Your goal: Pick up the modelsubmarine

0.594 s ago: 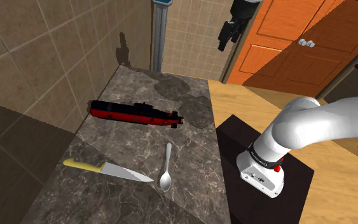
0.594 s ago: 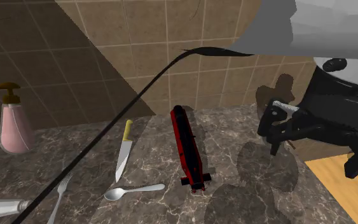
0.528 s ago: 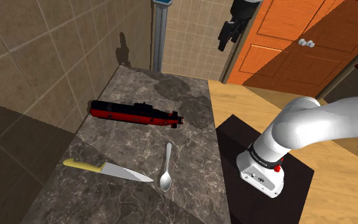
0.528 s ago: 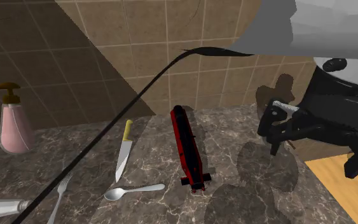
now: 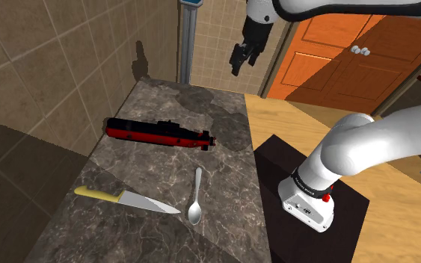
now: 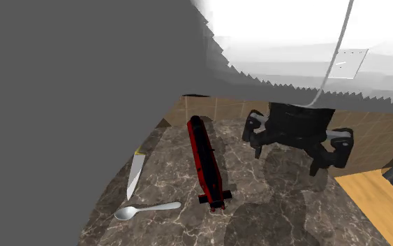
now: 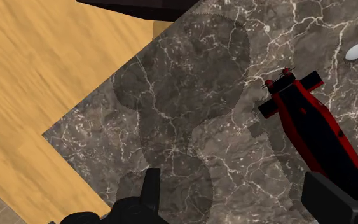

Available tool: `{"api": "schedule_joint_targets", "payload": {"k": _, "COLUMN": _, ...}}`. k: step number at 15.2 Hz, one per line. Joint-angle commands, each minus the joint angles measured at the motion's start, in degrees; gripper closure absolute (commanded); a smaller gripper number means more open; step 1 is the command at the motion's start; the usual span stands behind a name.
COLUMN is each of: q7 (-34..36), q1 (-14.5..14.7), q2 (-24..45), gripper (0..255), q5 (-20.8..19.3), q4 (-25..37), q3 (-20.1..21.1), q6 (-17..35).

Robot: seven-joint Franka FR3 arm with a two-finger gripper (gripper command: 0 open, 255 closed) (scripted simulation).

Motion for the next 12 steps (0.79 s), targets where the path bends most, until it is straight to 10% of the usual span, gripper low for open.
{"api": "schedule_joint_targets", "payload": {"k": 1, "q7": 2.06, "q1": 0.49, "q2": 2.50, "gripper": 0, "q5": 0.85, "q4": -0.74, "q3": 1.57, "q6": 2.94}}
{"api": "schedule_joint_targets", "payload": {"k": 12, "q7": 13.84, "q1": 2.16, "q2": 20.72, "gripper": 0, "q5": 1.75, "q4": 2.74, "q3": 10.40, "q6": 15.98}}
